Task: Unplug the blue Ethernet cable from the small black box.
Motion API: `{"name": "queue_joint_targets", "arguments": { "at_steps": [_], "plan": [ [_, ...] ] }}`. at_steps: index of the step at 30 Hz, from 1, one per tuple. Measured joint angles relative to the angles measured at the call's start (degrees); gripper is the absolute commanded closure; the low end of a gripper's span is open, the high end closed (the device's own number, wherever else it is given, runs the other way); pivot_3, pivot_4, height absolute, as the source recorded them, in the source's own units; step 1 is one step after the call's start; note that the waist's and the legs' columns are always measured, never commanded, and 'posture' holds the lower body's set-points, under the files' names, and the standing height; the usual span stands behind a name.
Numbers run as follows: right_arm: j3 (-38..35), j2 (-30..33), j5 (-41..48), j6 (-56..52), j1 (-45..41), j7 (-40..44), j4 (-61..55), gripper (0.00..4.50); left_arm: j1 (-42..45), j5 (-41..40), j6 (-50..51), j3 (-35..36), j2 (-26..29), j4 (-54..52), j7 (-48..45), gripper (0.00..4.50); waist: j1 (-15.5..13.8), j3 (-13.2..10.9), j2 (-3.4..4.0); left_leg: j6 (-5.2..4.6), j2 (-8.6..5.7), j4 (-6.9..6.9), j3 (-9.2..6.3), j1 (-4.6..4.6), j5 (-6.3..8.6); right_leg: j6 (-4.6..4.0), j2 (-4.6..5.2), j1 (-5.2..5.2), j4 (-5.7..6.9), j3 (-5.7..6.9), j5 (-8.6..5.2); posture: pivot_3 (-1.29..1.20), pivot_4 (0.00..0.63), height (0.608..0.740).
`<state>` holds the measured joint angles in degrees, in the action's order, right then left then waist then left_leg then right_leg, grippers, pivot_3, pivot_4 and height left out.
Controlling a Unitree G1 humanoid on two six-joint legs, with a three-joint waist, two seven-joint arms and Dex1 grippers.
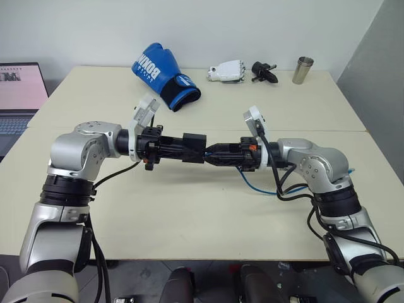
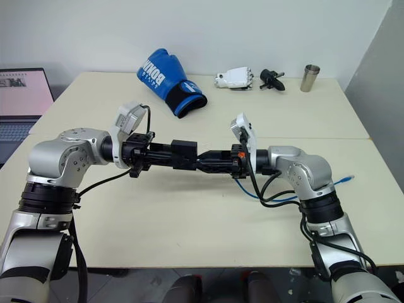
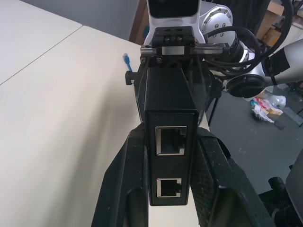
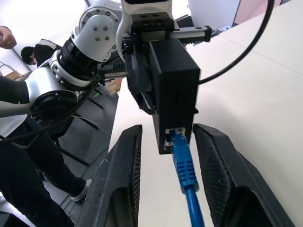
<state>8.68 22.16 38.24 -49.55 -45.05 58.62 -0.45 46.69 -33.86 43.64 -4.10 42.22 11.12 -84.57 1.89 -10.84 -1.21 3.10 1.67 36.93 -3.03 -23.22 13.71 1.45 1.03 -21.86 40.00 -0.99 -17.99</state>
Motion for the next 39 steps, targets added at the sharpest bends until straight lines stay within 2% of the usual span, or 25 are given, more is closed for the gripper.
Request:
{"name": "queue_joint_targets", "arguments": {
  "at_steps": [17, 21, 22, 26, 39],
  "plan": [
    [0.7, 0.2, -1.2, 0.3, 0.0, 0.3, 1.8, 2.77, 0.0, 0.0, 0.0, 0.0, 0.0, 0.0, 0.1, 3.71, 0.0, 0.0, 0.00, 0.00, 0.00, 0.02, 0.00, -0.20, 0.00, 0.00, 0.00, -0.22, 0.03, 0.00, 0.00, 0.00, 0.150, 0.740],
    [0.7, 0.1, -1.2, 0.2, 0.0, 0.3, 1.8, 3.36, 0.0, 0.0, 0.0, 0.0, 0.0, 0.0, 0.2, 3.71, 0.0, 0.0, 0.00, 0.00, 0.01, 0.01, 0.00, -0.21, 0.00, 0.00, 0.00, -0.24, 0.03, 0.00, 0.00, 0.00, 0.150, 0.740],
    [0.6, 0.1, -1.1, 0.2, 0.0, 0.3, 1.9, 3.74, 0.0, 0.0, 0.0, 0.0, 0.0, 0.0, 0.1, 3.71, 0.0, 0.0, 0.00, 0.00, 0.00, 0.01, 0.00, -0.21, 0.00, 0.00, 0.00, -0.24, 0.03, 0.00, 0.00, 0.00, 0.150, 0.740],
    [0.6, 0.2, -1.0, -0.1, 0.0, 1.2, 1.9, 4.40, 0.0, 0.0, 0.0, 0.0, 0.0, 0.0, 0.1, 3.71, 0.0, 0.0, 0.00, 0.00, 0.00, 0.02, 0.00, -0.22, 0.00, 0.00, 0.00, -0.24, 0.03, 0.00, 0.00, 0.00, 0.150, 0.740],
    [0.5, 0.7, -0.7, -1.1, 0.0, 3.1, 1.7, 4.43, -0.1, 0.0, 0.1, -0.3, 0.0, -0.5, -1.2, 3.71, 0.0, 0.0, 0.00, 0.00, 0.00, 0.02, 0.00, -0.22, 0.00, 0.00, 0.00, -0.24, 0.03, 0.00, 0.00, 0.00, 0.150, 0.740]
  ]
}}
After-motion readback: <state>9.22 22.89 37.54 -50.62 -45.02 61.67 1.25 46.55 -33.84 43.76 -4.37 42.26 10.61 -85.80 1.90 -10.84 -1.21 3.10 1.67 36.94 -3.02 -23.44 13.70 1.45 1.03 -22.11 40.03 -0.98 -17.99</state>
